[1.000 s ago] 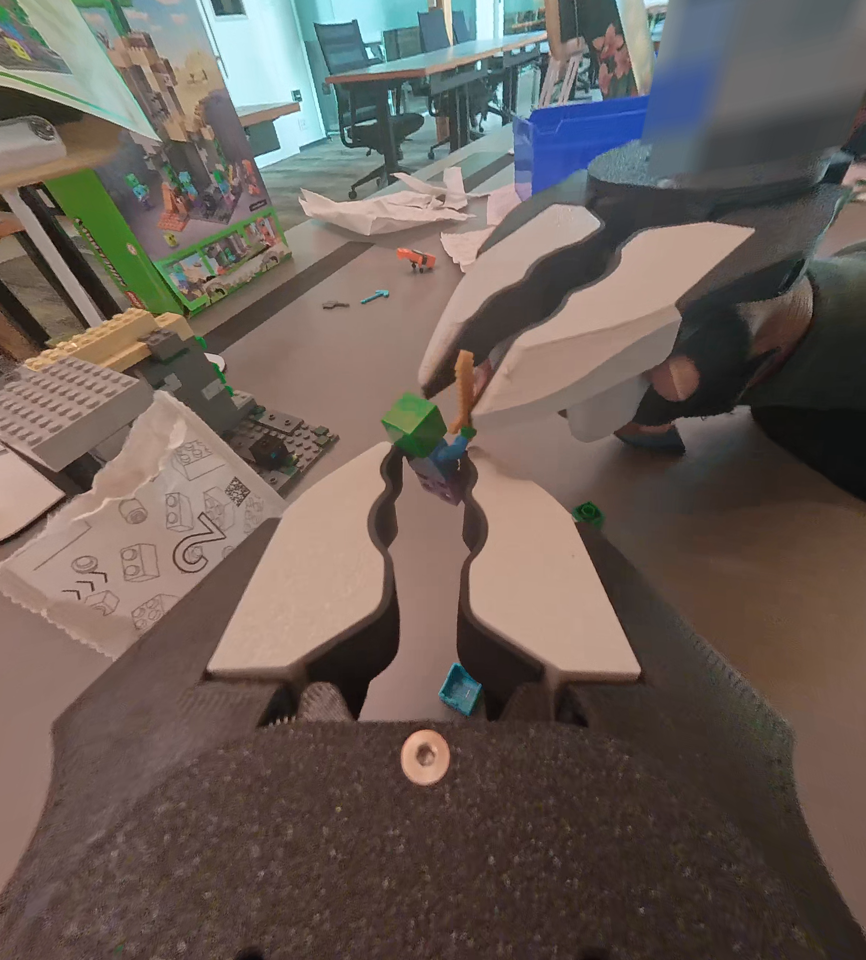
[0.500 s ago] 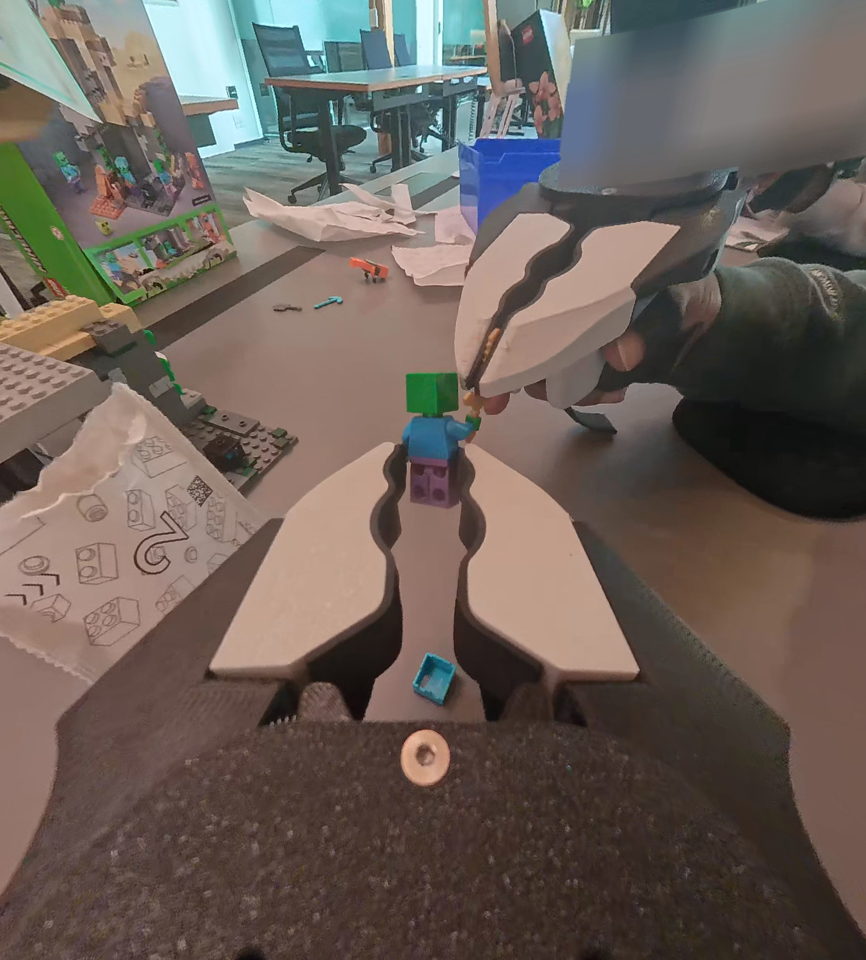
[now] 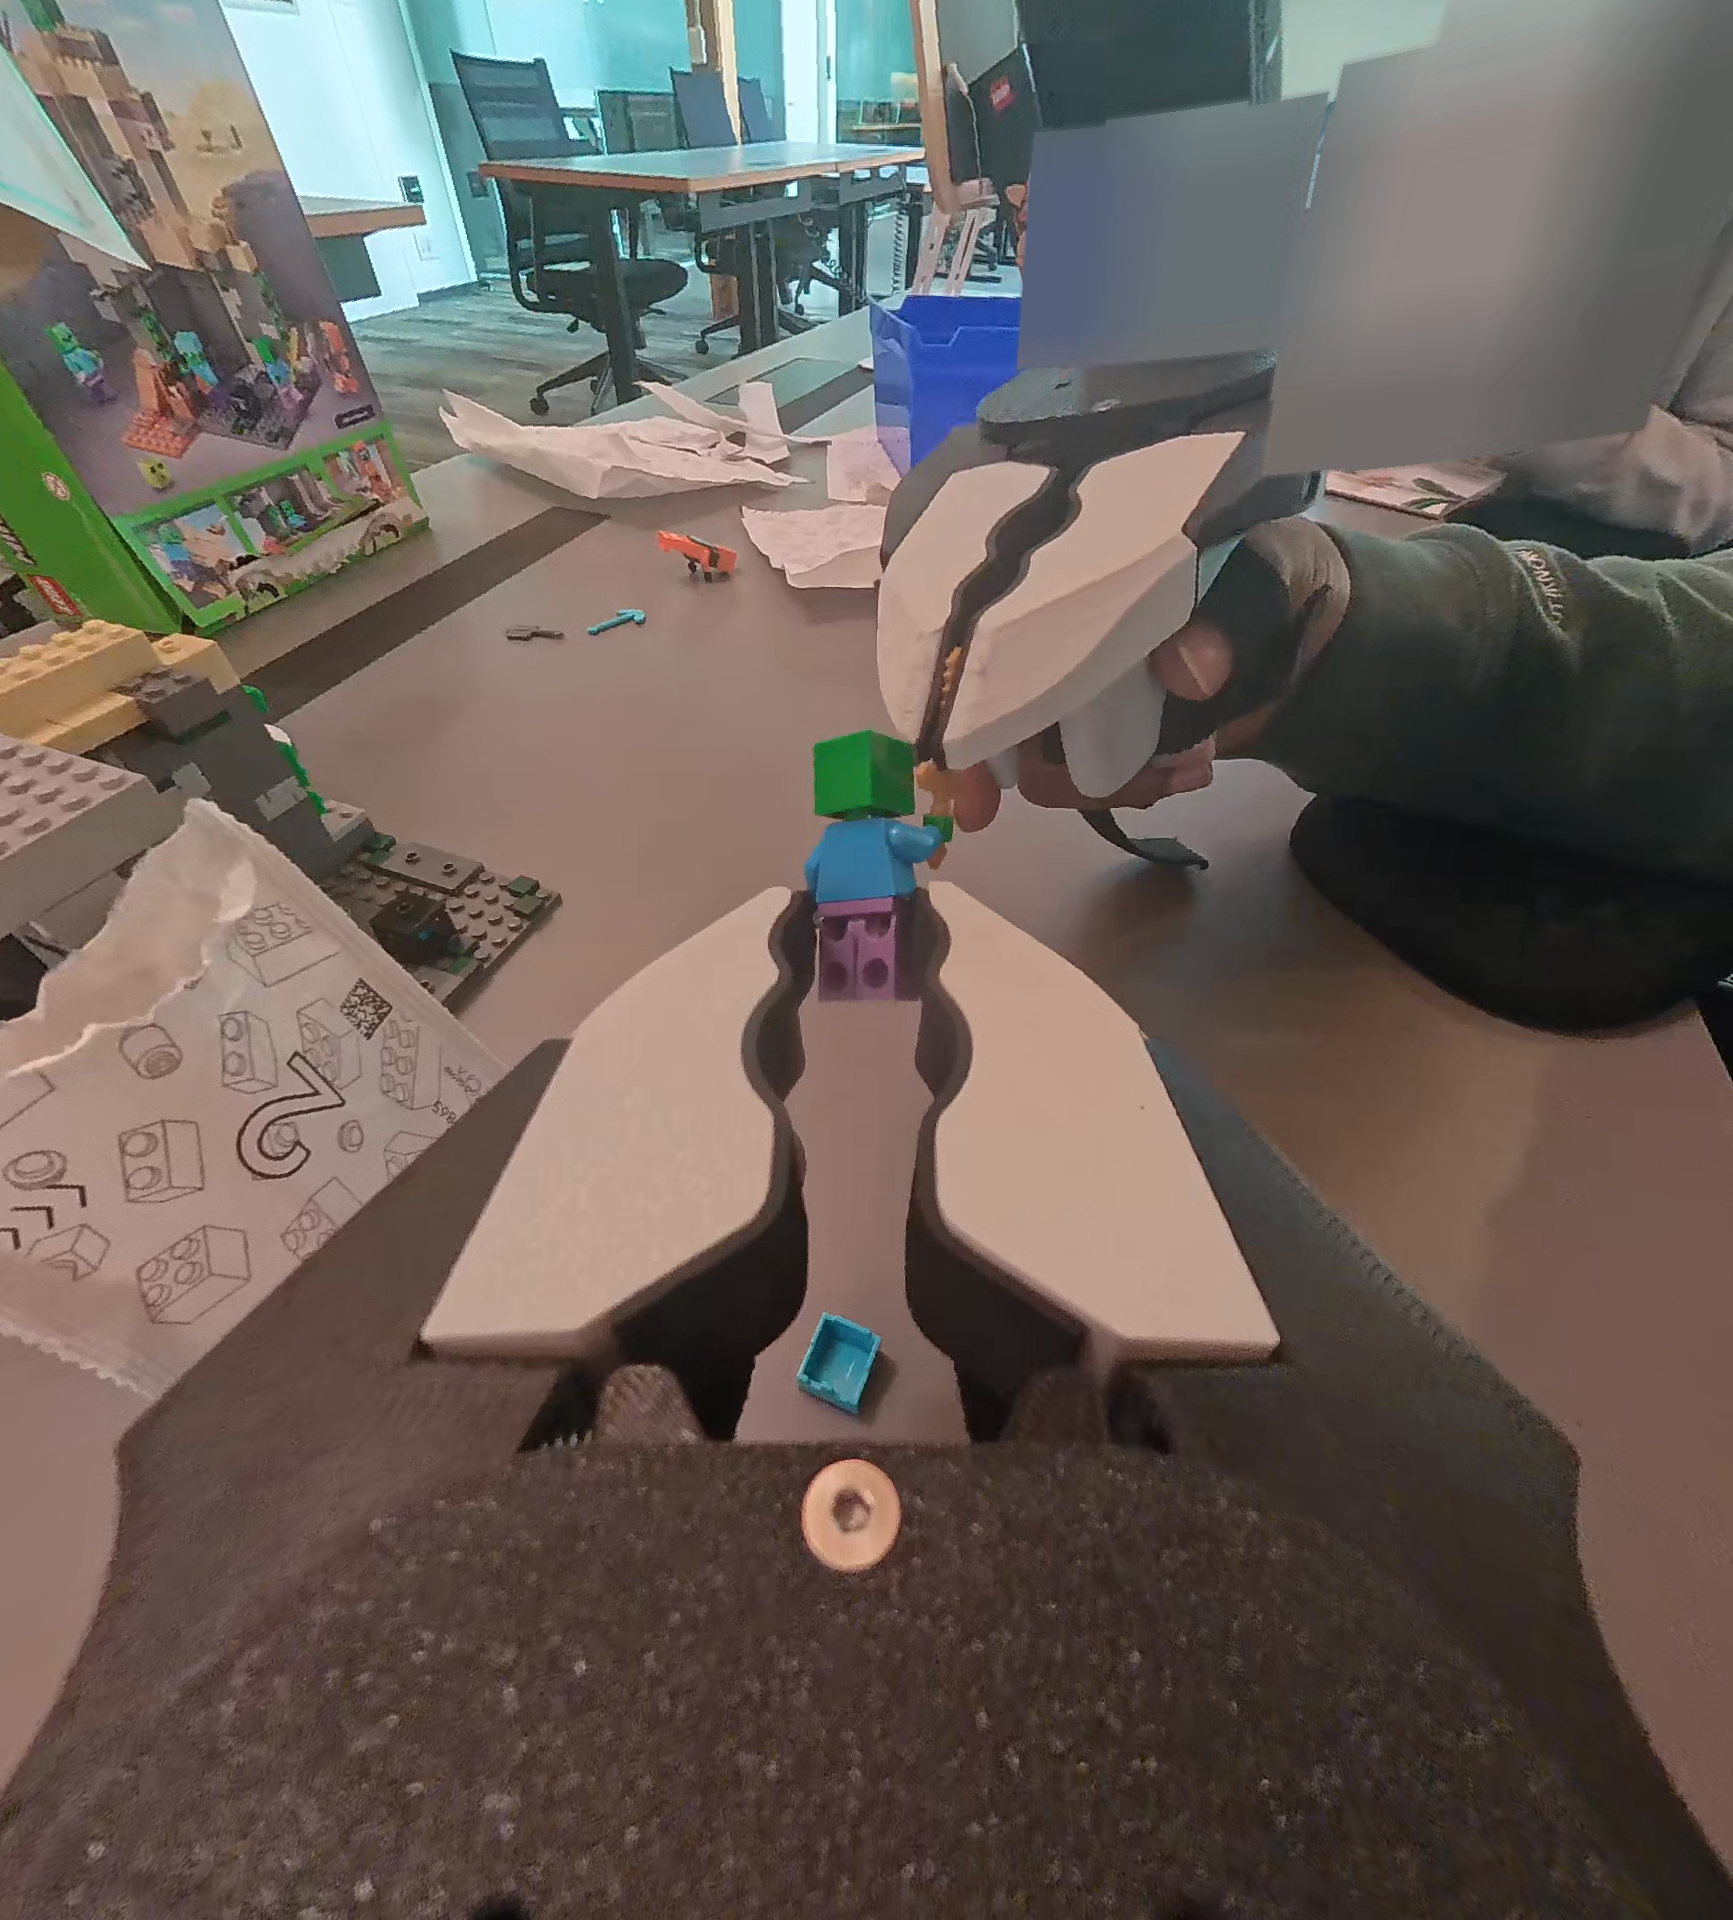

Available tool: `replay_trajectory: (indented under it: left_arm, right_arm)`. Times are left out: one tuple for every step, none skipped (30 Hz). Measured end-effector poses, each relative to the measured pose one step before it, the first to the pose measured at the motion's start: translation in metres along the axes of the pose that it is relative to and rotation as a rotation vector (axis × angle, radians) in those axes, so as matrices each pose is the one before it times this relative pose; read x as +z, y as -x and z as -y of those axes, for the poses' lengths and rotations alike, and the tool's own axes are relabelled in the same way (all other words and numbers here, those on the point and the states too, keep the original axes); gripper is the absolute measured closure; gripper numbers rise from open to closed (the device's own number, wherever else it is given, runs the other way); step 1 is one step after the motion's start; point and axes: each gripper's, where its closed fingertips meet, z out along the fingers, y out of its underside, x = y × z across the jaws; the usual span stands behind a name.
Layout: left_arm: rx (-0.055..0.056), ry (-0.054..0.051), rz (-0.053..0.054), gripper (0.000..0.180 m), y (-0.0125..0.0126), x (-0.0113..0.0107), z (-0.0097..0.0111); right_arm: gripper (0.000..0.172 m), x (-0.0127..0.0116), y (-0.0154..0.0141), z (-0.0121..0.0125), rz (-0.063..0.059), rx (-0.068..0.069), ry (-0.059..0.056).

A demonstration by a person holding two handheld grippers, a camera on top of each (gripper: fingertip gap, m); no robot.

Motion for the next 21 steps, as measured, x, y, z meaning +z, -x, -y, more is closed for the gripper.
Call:
replay_trajectory:
  left_arm:
    - [-0.0018,-0.0015,-0.0001,0.162,-0.00015,0.00009,0.00030]
    - [-0.0016,0.0002,0.0011,0.162,-0.00007,0.00020,-0.00018]
    - [-0.0061,0.0017,0.0006,0.162,0.00021,0.00043,-0.00070]
    - [-0.0147,-0.0031,-0.0016,0.162,0.00029,0.00028,-0.00004]
    - [-0.0125,-0.0025,-0.0064,0.162,-0.00035,0.00011,-0.00002]
    - [0.0008,0.0047,-0.0075,0.162,-0.00088,0.00008,-0.00144]
    - [0.0160,0.0033,0.0076,0.162,0.00052,0.00032,-0.00140]
    - [0.0162,0.0092,0.0092,0.162,0.00032,0.00047,-0.00161]
    - [0.0039,0.0054,0.0039,0.162,0.00003,0.00007,-0.00050]
    - [-0.0056,-0.0020,0.0082,0.162,0.00116,-0.00031,0.00088]
    - [-0.0041,0.0031,0.0000,0.162,-0.00010,-0.00042,0.00048]
    - [-0.0007,0.0022,-0.0038,0.163,-0.00041,-0.00026,0.00000]
    - [-0.0055,0.0006,-0.0009,0.163,0.00023,0.00006,-0.00065]
    - [-0.0137,0.0002,-0.0097,0.163,-0.00070,0.00037,-0.00079]
    - [-0.0192,-0.0005,-0.0109,0.163,-0.00042,0.00016,-0.00058]
    - [-0.0125,-0.0021,-0.0049,0.163,0.00000,0.00036,-0.00037]
    - [-0.0135,-0.0021,-0.0096,0.163,-0.00071,0.00045,-0.00044]
    - [-0.0162,-0.0039,-0.0131,0.163,-0.00104,0.00058,-0.00003]
    - [-0.0152,-0.0025,-0.0118,0.163,-0.00105,0.00081,-0.00034]
    - [-0.0105,-0.0001,-0.0081,0.163,-0.00058,0.00083,-0.00095]
    - [-0.0122,0.0007,-0.0076,0.164,-0.00044,0.00087,-0.00109]
  right_arm:
    - [0.171,-0.00044,0.00011,-0.00023,0.0086,0.0066,0.0004]
    - [0.171,-0.00049,-0.00014,-0.00055,0.0062,0.0056,0.0036]
    - [0.171,-0.00010,-0.00053,-0.00096,-0.0001,0.0011,0.0058]
    - [0.171,0.00016,-0.00044,-0.00023,-0.0021,0.0012,-0.0026]
    - [0.171,0.00024,0.00024,0.00018,0.0054,0.0111,-0.0078]
    - [0.171,0.00040,0.00059,-0.00125,0.0113,0.0151,0.0001]
    - [0.171,0.00032,-0.00054,-0.00159,0.0018,0.0103,0.0017]
    - [0.171,0.00050,-0.00048,-0.00135,0.0004,0.0077,0.0006]
    - [0.171,0.00018,-0.00008,-0.00148,0.0039,0.0093,0.0054]
    - [0.171,-0.00011,-0.00075,-0.00072,0.0005,0.0100,0.0050]
    - [0.171,-0.00012,0.00005,-0.00026,0.0027,0.0030,0.0026]
    - [0.171,-0.00003,0.00074,-0.00121,0.0049,-0.0015,0.0113]
    - [0.171,0.00008,-0.00063,-0.00121,-0.0072,-0.0075,0.0115]
    - [0.171,-0.00004,-0.00003,-0.00079,-0.0047,-0.0084,0.0078]
    - [0.171,0.00000,0.00002,-0.00083,-0.0034,-0.0011,0.0082]
    - [0.170,-0.00005,-0.00029,-0.00054,-0.0047,-0.0019,0.0060]
    - [0.170,-0.00036,0.00031,-0.00072,-0.0001,-0.0083,0.0076]
    - [0.170,-0.00084,0.00085,-0.00077,0.0026,-0.0125,0.0096]
    - [0.170,-0.00082,0.00067,-0.00074,0.0007,-0.0118,0.0103]
    - [0.170,-0.00060,0.00067,-0.00124,0.0001,-0.0110,0.0134]
    - [0.170,-0.00046,0.00029,-0.00149,-0.0007,-0.0090,0.0124]
